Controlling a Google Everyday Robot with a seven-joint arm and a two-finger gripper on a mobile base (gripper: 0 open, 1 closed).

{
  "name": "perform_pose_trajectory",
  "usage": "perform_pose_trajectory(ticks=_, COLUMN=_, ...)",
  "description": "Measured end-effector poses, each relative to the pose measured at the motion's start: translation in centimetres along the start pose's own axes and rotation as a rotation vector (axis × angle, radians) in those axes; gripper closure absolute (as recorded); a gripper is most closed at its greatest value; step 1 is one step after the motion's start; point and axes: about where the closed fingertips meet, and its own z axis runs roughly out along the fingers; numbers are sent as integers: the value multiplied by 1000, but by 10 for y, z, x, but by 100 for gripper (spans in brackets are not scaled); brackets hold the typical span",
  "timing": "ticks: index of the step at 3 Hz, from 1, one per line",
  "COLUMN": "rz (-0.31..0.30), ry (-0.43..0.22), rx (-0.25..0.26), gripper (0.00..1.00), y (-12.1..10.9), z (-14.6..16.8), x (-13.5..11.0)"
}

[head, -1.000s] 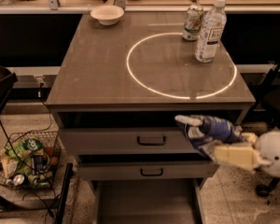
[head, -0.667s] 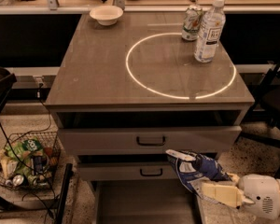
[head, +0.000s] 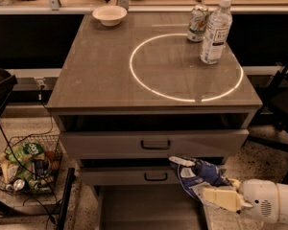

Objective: Place blue chip bag into bottom drawer

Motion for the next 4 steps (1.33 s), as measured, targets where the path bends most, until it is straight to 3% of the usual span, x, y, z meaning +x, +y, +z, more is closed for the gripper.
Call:
perform_pose_trajectory(ticks=1, rz=67, ry=31, rx=78, gripper=100, y=-41, z=11, x=43)
perform_pose_trajectory(ticks=2, rz=77, ry=65, rx=120, gripper=100, y=-79, z=24, x=88)
perform_pose_trajectory(ticks=4, rz=92, ry=193, rx=102, gripper=100, y=-159, z=75, x=180)
